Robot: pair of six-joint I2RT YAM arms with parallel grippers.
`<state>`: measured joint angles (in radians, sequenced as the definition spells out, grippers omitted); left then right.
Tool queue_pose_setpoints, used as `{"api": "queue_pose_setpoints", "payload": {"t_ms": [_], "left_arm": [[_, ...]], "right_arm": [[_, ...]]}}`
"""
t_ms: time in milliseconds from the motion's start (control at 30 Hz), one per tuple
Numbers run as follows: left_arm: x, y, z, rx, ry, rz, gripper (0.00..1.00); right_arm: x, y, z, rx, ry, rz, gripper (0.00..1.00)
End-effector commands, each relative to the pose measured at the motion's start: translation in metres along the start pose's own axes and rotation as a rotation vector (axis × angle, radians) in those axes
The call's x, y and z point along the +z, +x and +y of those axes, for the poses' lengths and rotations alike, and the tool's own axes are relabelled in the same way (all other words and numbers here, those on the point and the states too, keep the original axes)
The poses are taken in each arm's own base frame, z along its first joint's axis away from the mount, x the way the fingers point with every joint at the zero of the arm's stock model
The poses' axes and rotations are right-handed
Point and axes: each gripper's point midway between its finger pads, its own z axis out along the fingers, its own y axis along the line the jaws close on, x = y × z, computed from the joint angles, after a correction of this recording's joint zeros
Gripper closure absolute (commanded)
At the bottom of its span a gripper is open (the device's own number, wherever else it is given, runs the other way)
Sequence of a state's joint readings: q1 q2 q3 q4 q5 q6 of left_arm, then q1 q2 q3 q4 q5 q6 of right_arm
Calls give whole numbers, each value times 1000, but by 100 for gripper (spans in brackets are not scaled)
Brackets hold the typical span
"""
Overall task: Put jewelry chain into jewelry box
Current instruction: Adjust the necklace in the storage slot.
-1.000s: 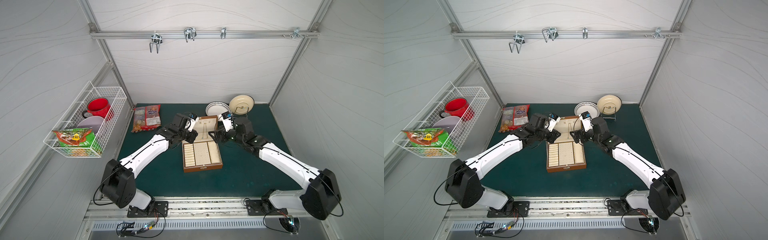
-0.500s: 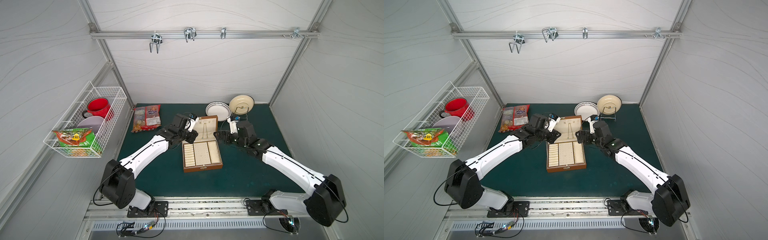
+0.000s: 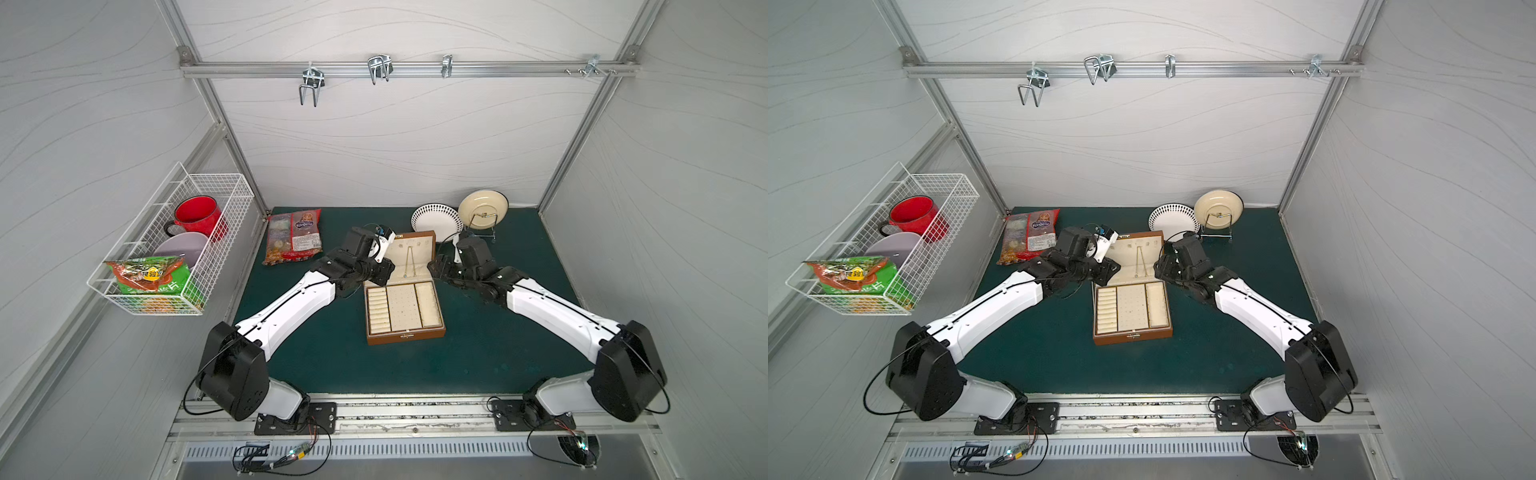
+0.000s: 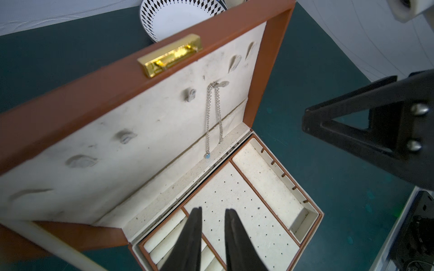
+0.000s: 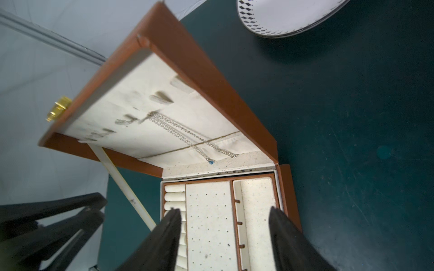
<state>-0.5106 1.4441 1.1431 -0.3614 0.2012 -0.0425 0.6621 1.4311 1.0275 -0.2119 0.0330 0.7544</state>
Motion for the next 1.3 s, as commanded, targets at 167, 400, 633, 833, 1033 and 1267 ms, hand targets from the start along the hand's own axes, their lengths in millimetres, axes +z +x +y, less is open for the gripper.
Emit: {"api": "queue_pose_setpoints", "payload": {"t_ms": [167,400,633,833,1033,1267], "left_arm": [[-13,-2,27,-80,-160,-32,78],[-18,20,23,-180,-139,-3,74],[-32,28,24,-201,-148,-30,68],[-40,33,25,-219,-160,-48,63],[-33,48,23,-302,-137,-34,58],[-9,88,25,-467,-134,72,63]], "right_arm": [[38,22,12,-335,23,-10,67],[67,21,-2,-428,92,-17,69],[82,18,-7,-444,115,-49,69],[90,12,-7,-440,121,-97,69],[99,6,-4,-439,126,-131,71],[101,3,6,-441,119,-168,74]]}}
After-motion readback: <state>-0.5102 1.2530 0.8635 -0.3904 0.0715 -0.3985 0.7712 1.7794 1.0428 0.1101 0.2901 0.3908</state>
